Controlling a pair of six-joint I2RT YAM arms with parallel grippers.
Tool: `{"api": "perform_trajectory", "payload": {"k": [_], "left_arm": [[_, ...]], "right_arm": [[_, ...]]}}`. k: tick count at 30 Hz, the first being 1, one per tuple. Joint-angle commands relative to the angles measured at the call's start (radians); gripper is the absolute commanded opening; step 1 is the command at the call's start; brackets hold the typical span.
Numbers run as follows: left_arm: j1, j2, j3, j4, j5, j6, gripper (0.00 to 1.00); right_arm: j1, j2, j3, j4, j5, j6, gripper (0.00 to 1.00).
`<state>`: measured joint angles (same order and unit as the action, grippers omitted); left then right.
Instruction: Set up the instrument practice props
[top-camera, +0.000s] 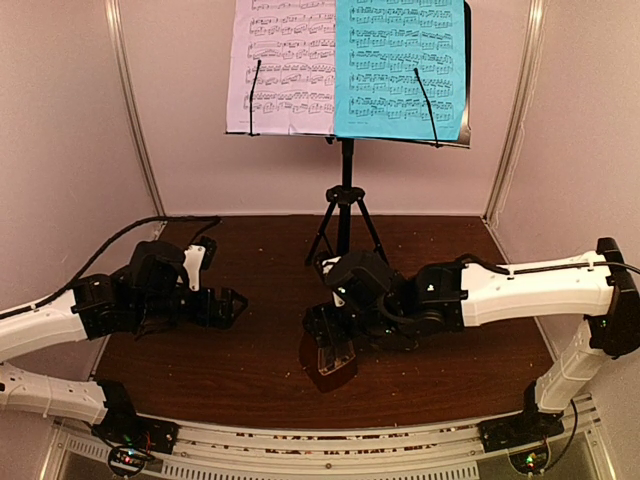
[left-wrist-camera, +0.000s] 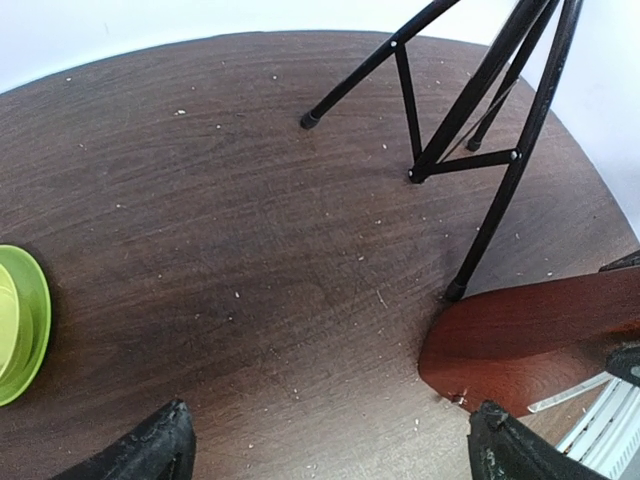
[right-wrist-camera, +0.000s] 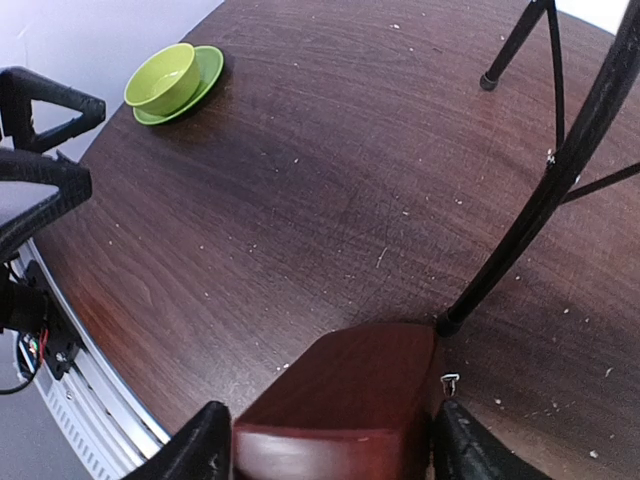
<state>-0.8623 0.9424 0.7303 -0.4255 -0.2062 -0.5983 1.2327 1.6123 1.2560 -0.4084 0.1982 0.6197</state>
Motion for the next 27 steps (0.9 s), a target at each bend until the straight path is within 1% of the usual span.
{"api": "perform_trajectory", "payload": {"k": [1, 3, 7, 10, 15, 22, 24, 27], "left_arm": [[0.006, 0.005, -0.003, 0.025, 0.003, 0.05, 0.97], [0.006, 0.004, -0.005, 0.033, 0.01, 0.06, 0.97], [0.006, 0.001, -0.008, 0.046, 0.019, 0.08, 0.96], [0.006, 0.001, -0.009, 0.055, 0.03, 0.093, 0.96], [0.006, 0.004, -0.024, 0.087, 0.075, 0.124, 0.95], [0.006, 0.012, -0.051, 0.144, 0.191, 0.206, 0.92], [0.005, 0.023, -0.068, 0.167, 0.265, 0.24, 0.92], [0.002, 0.051, -0.079, 0.181, 0.313, 0.278, 0.92]], "right_arm": [[-0.011, -0.009, -0.034, 0.05, -0.038, 0.028, 0.63], [-0.016, -0.021, -0.044, 0.07, -0.053, 0.024, 0.57], [-0.042, -0.054, -0.068, 0.096, -0.11, 0.005, 0.48], [-0.073, -0.097, -0.107, 0.123, -0.171, -0.011, 0.42], [-0.132, -0.196, -0.211, 0.23, -0.306, -0.07, 0.35], [-0.248, -0.285, -0.363, 0.44, -0.582, -0.161, 0.25], [-0.278, -0.295, -0.382, 0.471, -0.638, -0.181, 0.23], [-0.324, -0.291, -0.383, 0.474, -0.687, -0.194, 0.19]]}}
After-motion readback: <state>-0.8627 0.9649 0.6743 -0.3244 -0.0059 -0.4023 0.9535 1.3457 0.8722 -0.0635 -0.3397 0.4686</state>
